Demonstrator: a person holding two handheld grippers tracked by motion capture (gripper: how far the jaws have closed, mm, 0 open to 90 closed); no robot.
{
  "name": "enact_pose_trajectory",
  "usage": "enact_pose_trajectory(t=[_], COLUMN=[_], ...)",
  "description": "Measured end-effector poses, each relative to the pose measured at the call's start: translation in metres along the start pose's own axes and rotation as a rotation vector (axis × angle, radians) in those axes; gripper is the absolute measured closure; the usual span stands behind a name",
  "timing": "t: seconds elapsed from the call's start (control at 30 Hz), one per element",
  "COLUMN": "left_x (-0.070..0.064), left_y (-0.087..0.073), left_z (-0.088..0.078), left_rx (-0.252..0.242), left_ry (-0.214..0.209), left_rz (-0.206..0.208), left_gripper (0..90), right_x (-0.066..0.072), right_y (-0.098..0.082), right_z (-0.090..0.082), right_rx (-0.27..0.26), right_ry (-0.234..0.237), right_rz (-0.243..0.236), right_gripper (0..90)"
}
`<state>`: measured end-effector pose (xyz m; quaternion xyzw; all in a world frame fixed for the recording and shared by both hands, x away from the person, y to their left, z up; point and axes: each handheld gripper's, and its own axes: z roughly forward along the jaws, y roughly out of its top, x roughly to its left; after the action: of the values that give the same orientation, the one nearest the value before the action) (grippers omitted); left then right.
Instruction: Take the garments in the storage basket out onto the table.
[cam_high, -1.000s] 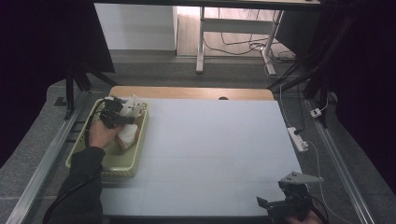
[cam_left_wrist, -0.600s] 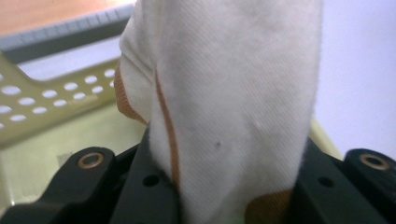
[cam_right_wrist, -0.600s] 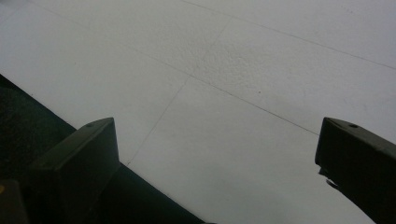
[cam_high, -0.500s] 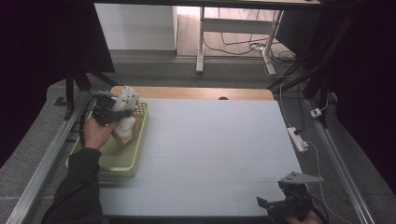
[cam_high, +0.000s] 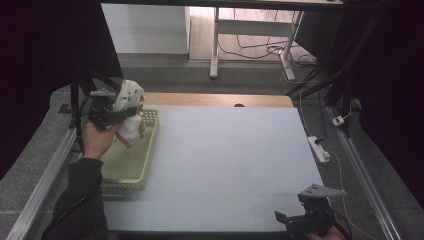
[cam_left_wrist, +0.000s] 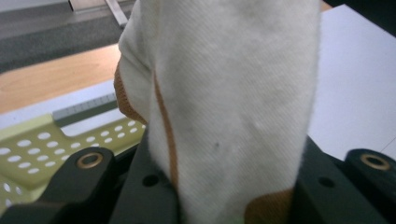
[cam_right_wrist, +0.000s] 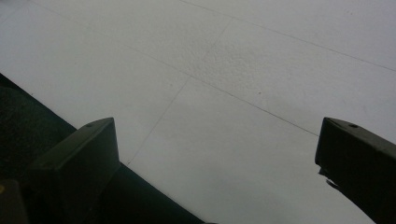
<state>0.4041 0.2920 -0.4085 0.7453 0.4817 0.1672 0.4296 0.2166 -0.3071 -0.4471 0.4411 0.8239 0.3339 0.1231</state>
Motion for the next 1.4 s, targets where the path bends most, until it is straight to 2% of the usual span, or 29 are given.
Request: enact_pose_trajectory(t=[0.47,0.63,1.4], left_x=[-0.018,-0.027,-0.078], left_y=[0.012,0.017,0.038], left_z=[-0.017,-0.019,-0.009], left_rx=[-0.087,-0.107,-0.112], left_ry=[-0.017,-0.039,-0.164], left_rz=[0.051,0.069,0.145], left_gripper=[75.5,75.5,75.0], right_x=[0.0,0.0,0.0], right_y=[0.0,0.0,0.0], right_z=[0.0,-0.001,0.0], right_rx=[-0.007,-0.007,-0.007], right_ry=[0.002,0.004,0.007], right_rz=[-0.004,-0.002,-0.002], right_gripper=[0.0,0.0,0.0])
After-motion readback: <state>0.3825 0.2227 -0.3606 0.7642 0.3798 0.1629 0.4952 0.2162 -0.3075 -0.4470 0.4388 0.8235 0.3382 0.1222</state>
